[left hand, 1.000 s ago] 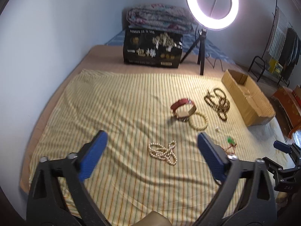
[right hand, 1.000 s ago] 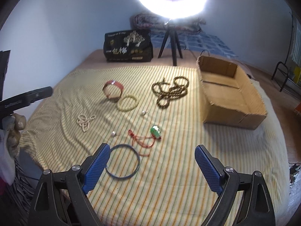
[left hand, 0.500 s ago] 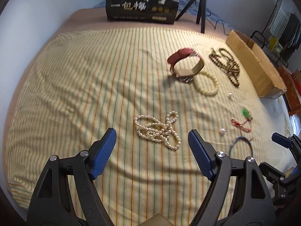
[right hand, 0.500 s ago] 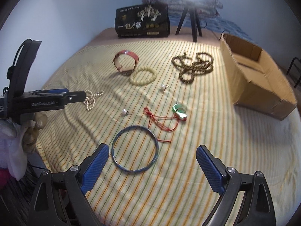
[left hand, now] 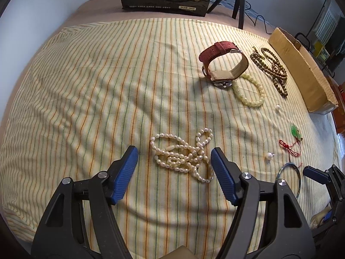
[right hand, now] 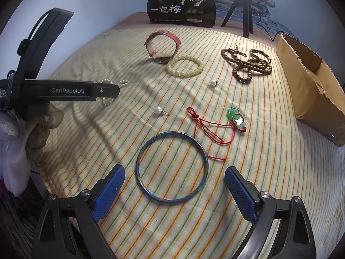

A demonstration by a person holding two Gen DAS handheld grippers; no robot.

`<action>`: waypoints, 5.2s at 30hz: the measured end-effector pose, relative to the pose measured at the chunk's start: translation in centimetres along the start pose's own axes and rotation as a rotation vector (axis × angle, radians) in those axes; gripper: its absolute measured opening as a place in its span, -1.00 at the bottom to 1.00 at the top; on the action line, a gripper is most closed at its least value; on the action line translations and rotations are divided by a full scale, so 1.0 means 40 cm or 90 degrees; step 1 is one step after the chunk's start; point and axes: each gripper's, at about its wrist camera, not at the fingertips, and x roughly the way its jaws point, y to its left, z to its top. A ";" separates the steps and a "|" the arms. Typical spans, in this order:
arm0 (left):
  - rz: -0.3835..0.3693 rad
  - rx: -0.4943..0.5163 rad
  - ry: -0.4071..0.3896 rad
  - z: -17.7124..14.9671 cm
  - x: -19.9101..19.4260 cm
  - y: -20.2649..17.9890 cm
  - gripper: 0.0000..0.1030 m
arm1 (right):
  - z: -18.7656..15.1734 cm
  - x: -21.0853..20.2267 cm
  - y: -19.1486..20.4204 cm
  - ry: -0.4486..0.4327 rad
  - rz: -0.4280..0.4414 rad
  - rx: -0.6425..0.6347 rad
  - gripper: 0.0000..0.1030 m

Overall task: Organize jewelry
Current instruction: 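Grasp the white pearl necklace with the left tool while the right tool grasps the dark bangle, then carry pearls and bangle into the cardboard box and open both tools, then move both open tools back over the cloth toward the watch and beads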

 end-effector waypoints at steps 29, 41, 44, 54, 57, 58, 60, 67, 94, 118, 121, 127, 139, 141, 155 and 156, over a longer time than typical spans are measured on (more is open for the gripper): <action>-0.025 -0.007 -0.022 0.006 -0.014 0.012 -0.90 | -0.002 -0.010 0.012 -0.001 -0.018 -0.028 0.41; -0.045 -0.046 -0.070 0.019 -0.093 0.052 -0.90 | 0.012 -0.098 -0.006 -0.059 -0.029 -0.015 0.41; -0.057 -0.045 -0.085 0.024 -0.117 0.044 -0.90 | 0.018 -0.126 -0.024 -0.077 -0.037 -0.004 0.41; -0.110 -0.019 -0.140 0.049 -0.222 -0.028 -0.90 | 0.049 -0.202 -0.108 -0.126 -0.069 0.041 0.41; -0.121 -0.008 -0.156 0.062 -0.251 -0.059 -0.90 | 0.061 -0.215 -0.131 -0.136 -0.078 0.047 0.41; -0.125 -0.005 -0.160 0.067 -0.259 -0.070 -0.90 | 0.065 -0.222 -0.140 -0.141 -0.084 0.049 0.41; -0.140 0.002 -0.166 0.080 -0.275 -0.094 -0.90 | 0.070 -0.232 -0.157 -0.149 -0.089 0.055 0.41; -0.164 0.046 -0.183 0.131 -0.307 -0.198 -0.90 | 0.100 -0.272 -0.240 -0.177 -0.110 0.086 0.41; -0.291 0.145 -0.139 0.382 -0.165 -0.634 -0.90 | 0.187 -0.230 -0.622 -0.159 -0.194 0.205 0.41; -0.255 0.163 -0.079 0.389 -0.012 -0.700 -0.72 | 0.182 -0.170 -0.653 -0.122 -0.194 0.204 0.61; -0.259 0.157 -0.085 0.389 -0.029 -0.684 -0.53 | 0.186 -0.183 -0.646 -0.133 -0.201 0.197 0.73; -0.250 0.163 -0.108 0.386 -0.080 -0.655 -0.53 | 0.195 -0.214 -0.621 -0.142 -0.207 0.187 0.73; -0.208 0.163 -0.175 0.383 -0.197 -0.530 -0.43 | 0.224 -0.274 -0.550 -0.178 -0.189 0.183 0.73; -0.199 0.158 -0.187 0.383 -0.216 -0.492 -0.31 | 0.228 -0.278 -0.538 -0.186 -0.177 0.190 0.73; -0.136 0.129 -0.178 0.368 -0.227 -0.250 -0.31 | 0.291 -0.220 -0.382 -0.176 -0.086 0.149 0.66; -0.131 0.126 -0.174 0.365 -0.224 -0.233 -0.31 | 0.296 -0.210 -0.369 -0.170 -0.080 0.145 0.62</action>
